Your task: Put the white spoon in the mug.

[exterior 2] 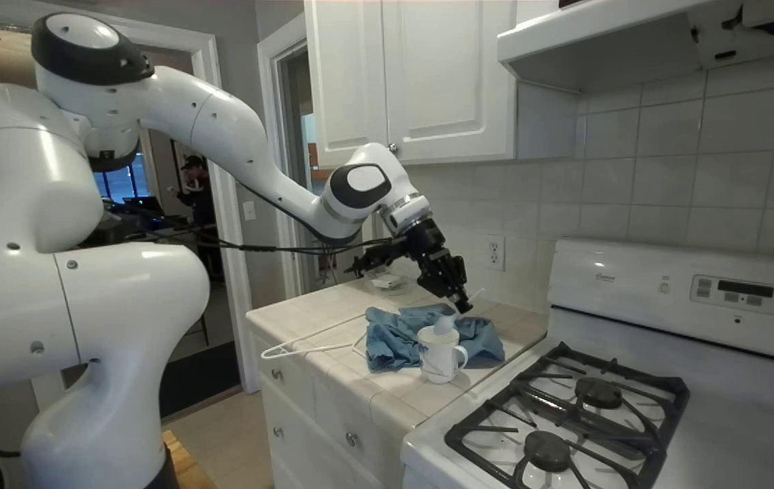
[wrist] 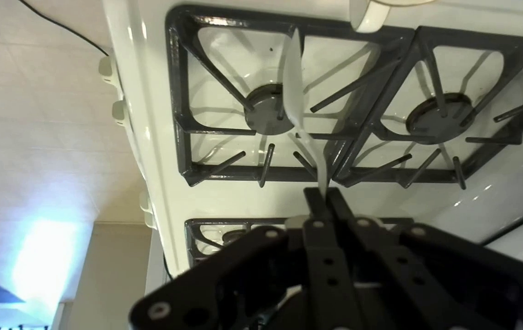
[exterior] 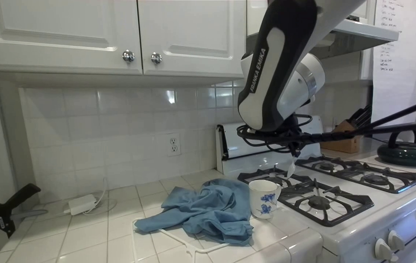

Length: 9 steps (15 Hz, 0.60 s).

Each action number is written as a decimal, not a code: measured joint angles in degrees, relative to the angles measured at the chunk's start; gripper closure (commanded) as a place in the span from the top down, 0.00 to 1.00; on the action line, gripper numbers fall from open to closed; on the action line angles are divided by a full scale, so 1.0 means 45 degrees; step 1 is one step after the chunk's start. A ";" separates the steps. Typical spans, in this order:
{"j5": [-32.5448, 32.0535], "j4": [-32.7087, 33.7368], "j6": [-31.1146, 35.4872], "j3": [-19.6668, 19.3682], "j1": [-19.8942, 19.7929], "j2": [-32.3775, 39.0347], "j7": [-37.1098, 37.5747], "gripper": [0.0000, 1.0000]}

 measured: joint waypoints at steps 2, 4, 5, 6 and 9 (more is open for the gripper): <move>0.0004 0.0008 0.1039 0.0686 -0.0713 0.0105 0.0289 0.02; 0.0017 0.0052 0.2106 0.1367 -0.1363 0.0117 0.0565 0.02; 0.0030 0.0104 0.2607 0.1679 -0.1659 0.0117 0.0717 0.02; 0.0040 0.0155 0.3057 0.1948 -0.1916 0.0117 0.0850 0.02; 0.0064 0.0304 0.4072 0.2511 -0.2446 0.0104 0.1157 0.02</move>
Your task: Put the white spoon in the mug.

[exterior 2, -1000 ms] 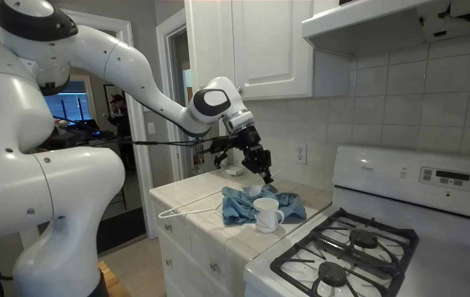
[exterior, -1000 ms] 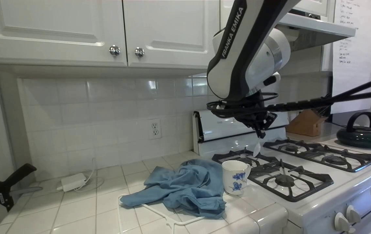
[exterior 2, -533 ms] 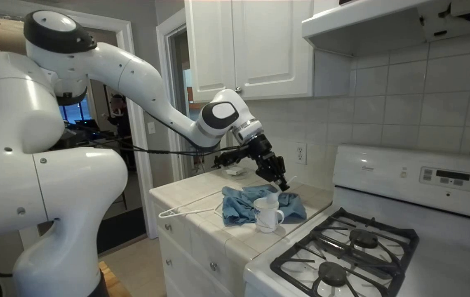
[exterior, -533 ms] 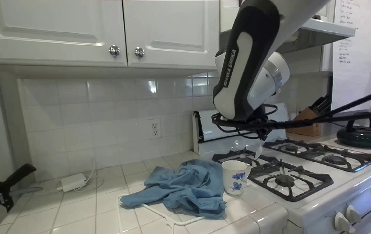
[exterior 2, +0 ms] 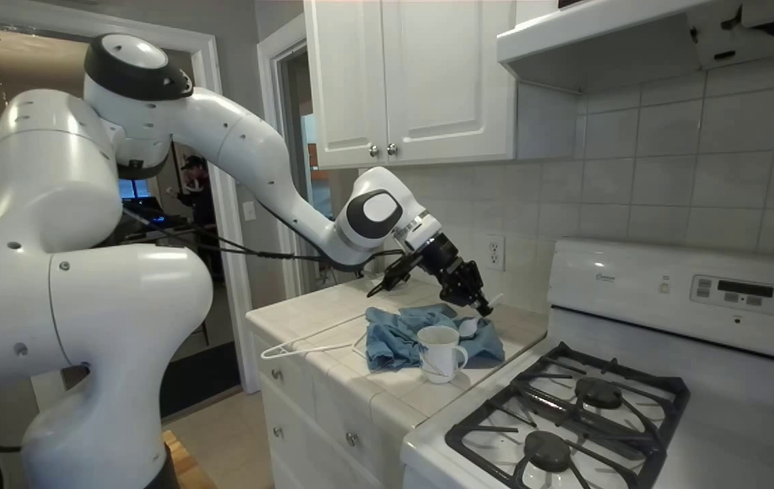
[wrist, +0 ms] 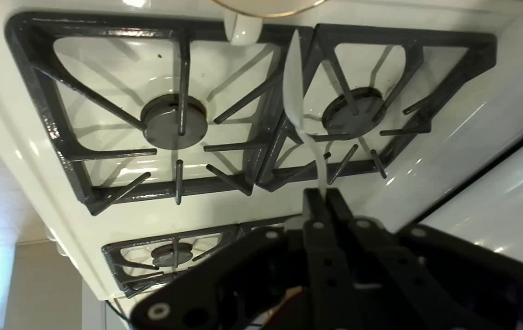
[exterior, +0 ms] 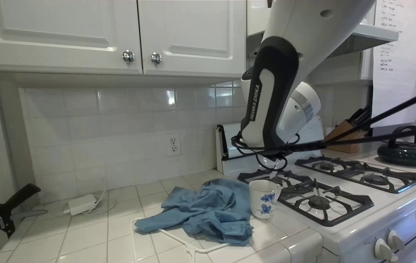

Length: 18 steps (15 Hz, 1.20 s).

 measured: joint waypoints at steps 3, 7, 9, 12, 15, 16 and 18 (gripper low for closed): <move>0.0017 0.0042 0.0401 0.0161 -0.0080 -0.0093 0.0195 0.02; 0.0027 0.0045 0.0256 0.0099 0.0050 -0.0338 0.0258 0.02; 0.0027 0.0045 0.0139 0.0038 0.0167 -0.0562 0.0258 0.02; 0.0027 0.0045 0.0064 0.0038 0.0261 -0.0974 0.0258 0.02; 0.0027 0.0044 0.0029 0.0074 0.0268 -0.1435 0.0258 0.02; 0.0027 0.0044 -0.0007 0.0095 0.0268 -0.1594 0.0257 0.02; 0.0027 0.0044 -0.0144 0.0153 0.0267 -0.1920 0.0246 0.02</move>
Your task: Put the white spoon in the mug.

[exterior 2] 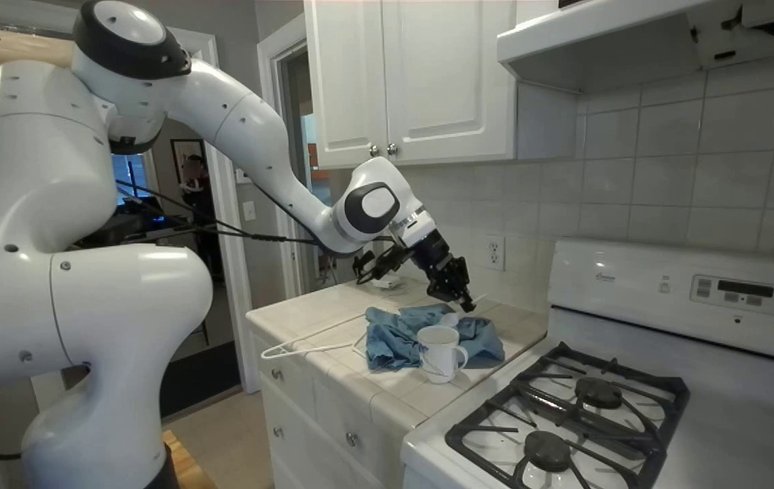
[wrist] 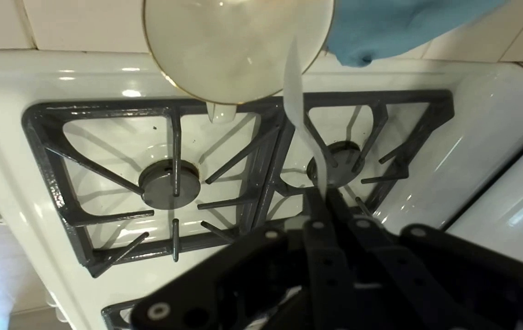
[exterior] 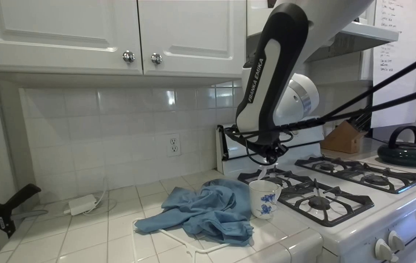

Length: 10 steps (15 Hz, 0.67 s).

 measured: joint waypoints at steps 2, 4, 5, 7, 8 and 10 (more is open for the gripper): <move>-0.0003 0.0000 -0.0182 0.0046 0.0000 -0.0296 -0.0022 0.02; -0.0014 0.0000 -0.0349 0.0084 -0.0007 -0.0532 -0.0041 0.10; -0.0020 0.0002 -0.0460 0.0088 -0.0006 -0.0612 -0.0051 0.21; -0.0032 0.0006 -0.0644 0.0090 -0.0006 -0.0745 -0.0063 0.44; -0.0036 0.0010 -0.0692 0.0090 -0.0006 -0.0783 -0.0064 0.51; -0.0046 0.0040 -0.0710 0.0088 -0.0002 -0.0830 -0.0065 0.65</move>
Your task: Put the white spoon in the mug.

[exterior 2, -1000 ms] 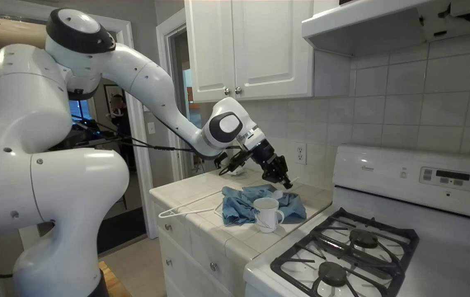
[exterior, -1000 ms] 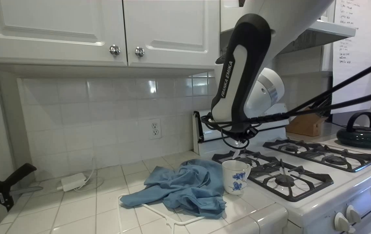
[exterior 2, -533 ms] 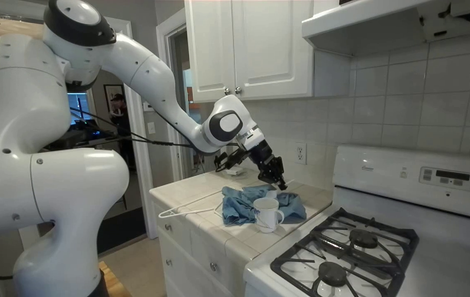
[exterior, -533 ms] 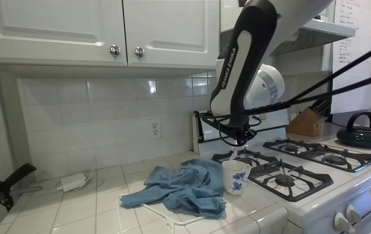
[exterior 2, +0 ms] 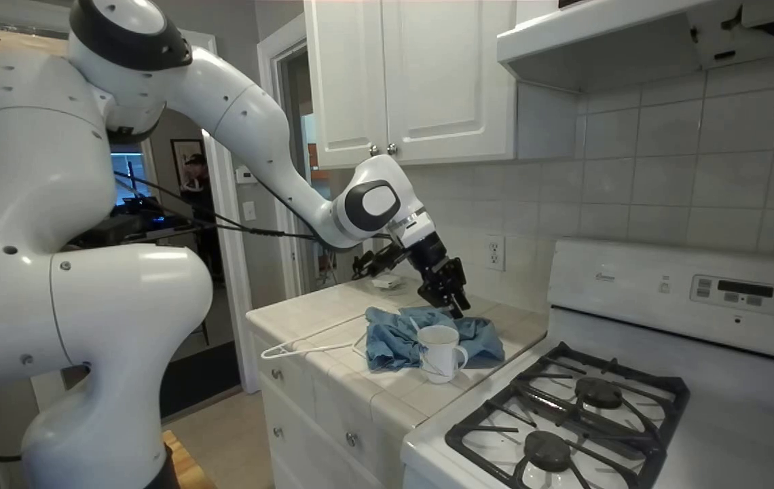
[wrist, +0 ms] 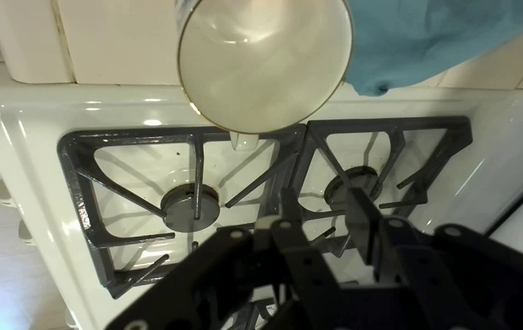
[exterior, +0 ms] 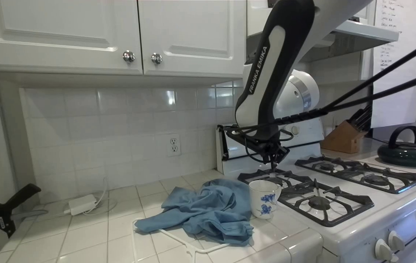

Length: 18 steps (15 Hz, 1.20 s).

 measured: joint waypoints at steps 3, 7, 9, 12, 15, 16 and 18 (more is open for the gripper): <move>-0.0008 0.0143 0.0078 -0.0086 0.0080 -0.0020 0.0000 0.87; 0.0022 0.0509 0.0357 -0.0683 0.0715 -0.0417 0.0031 1.00; 0.0031 0.0716 0.0343 -0.1209 0.1264 -0.1002 -0.0002 1.00; 0.0032 0.0883 0.0322 -0.2111 0.2336 -0.2200 -0.0763 1.00; 0.0042 0.0891 0.0227 -0.3052 0.3602 -0.3379 -0.1759 1.00; 0.0042 0.0900 0.0123 -0.3432 0.4102 -0.3743 -0.2068 1.00; 0.0070 0.0988 -0.0231 -0.4259 0.5132 -0.4421 -0.2731 1.00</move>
